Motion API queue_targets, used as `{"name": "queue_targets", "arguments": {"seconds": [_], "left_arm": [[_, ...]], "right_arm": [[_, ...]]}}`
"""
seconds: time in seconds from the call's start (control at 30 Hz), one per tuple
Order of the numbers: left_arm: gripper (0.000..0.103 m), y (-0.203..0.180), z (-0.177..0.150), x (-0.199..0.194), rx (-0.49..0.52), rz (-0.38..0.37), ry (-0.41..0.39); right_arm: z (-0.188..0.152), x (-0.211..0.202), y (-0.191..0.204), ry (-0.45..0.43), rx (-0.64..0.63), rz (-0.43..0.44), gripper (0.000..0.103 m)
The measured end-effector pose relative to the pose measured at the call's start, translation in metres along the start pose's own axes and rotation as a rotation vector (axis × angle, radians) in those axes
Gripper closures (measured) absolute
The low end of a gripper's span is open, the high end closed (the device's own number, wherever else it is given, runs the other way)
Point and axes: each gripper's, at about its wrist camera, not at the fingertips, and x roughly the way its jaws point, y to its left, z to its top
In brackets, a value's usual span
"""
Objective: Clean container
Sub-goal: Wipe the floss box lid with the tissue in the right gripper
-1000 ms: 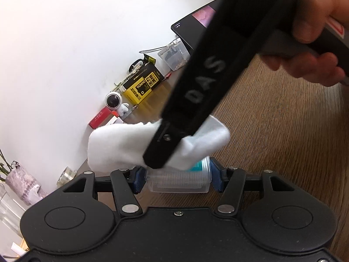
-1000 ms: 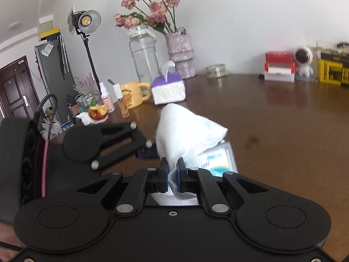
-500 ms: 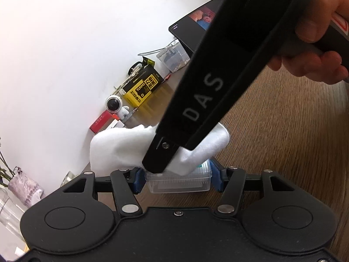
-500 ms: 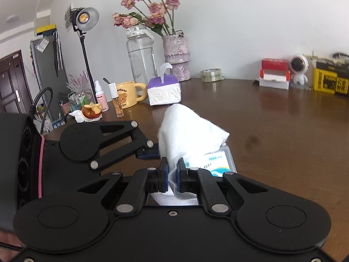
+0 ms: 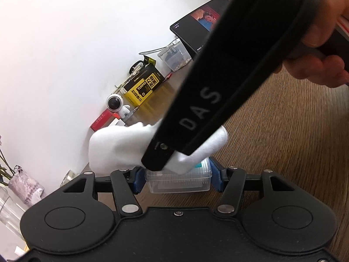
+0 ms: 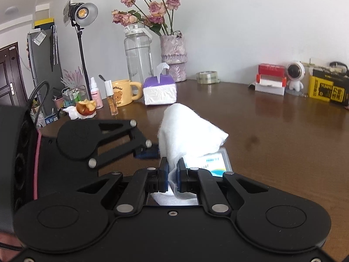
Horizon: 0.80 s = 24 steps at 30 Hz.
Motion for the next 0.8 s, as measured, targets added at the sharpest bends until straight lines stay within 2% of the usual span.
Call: {"name": "queue_targets", "arguments": {"seconds": [0.27, 0.3, 0.33, 0.43, 0.57, 0.8], "left_arm": [[0.046, -0.001, 0.007, 0.018, 0.005, 0.004, -0.001], [0.046, -0.001, -0.006, -0.009, 0.004, 0.005, -0.002], [0.046, -0.001, -0.026, -0.053, 0.002, 0.006, -0.004], [0.046, -0.007, -0.013, -0.051, 0.003, 0.006, -0.003], [0.046, -0.005, -0.015, -0.053, 0.002, 0.006, -0.002], [0.046, -0.004, -0.02, -0.059, 0.006, 0.009, -0.005]], "right_arm": [[-0.017, -0.012, -0.002, 0.024, -0.006, -0.007, 0.096], [-0.017, -0.012, -0.004, 0.024, 0.0, -0.006, 0.096], [-0.016, -0.012, -0.005, 0.02, 0.006, -0.006, 0.096], [-0.012, -0.009, -0.007, 0.006, 0.015, -0.006, 0.096], [-0.007, -0.005, -0.009, -0.013, 0.028, -0.006, 0.096], [-0.021, -0.015, -0.013, 0.033, 0.029, -0.007, 0.096]]}}
